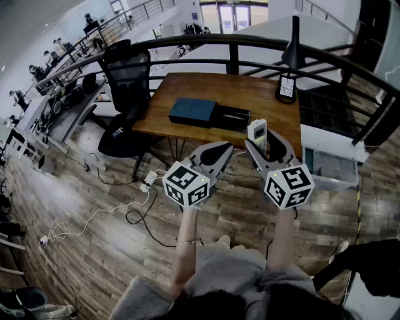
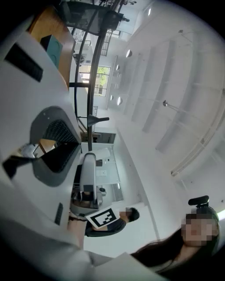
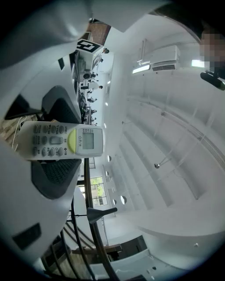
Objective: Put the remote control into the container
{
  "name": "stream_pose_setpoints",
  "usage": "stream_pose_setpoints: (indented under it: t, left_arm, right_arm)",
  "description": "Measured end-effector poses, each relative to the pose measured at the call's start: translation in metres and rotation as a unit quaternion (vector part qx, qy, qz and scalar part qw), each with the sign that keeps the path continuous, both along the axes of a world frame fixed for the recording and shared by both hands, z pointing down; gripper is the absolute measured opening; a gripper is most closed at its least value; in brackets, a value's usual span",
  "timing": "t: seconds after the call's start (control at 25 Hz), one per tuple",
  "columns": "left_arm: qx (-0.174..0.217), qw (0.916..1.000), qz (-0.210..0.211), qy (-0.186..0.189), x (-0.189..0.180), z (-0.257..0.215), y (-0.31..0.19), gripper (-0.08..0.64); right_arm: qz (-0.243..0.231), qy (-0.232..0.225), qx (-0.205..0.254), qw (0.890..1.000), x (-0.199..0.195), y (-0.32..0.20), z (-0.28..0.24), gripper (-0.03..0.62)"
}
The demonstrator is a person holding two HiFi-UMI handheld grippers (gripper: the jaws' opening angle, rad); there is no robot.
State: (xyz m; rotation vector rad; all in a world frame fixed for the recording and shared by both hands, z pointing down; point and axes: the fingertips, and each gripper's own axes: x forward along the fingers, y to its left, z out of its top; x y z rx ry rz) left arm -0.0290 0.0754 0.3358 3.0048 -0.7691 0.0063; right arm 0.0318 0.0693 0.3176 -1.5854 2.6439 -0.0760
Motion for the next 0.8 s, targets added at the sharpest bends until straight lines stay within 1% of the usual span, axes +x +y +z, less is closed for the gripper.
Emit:
stream_pose_setpoints:
  t: [0.4,0.64,0.8]
  left_arm:
    - [0.002,1.0000,-0.001,0.001,0.009,-0.003,0.006,0.003]
    - [-0.009,0.9999,-0.012,0.004,0.017,0.004,0.017,0.003]
    - [-0.016,0.9996,-0.020,0.008,0.019,0.013,0.025,0.003]
  right_arm:
    - [-0.003,0.006,-0.003,1.000,0.007,0.006,0.002,0.259]
    - [-0.009,-0.018,-0.002,1.000,0.020,0.019,0.005,0.259]
    - [-0.008,-0.011,-0.008,1.000,0.025,0.019,0.013,0.259]
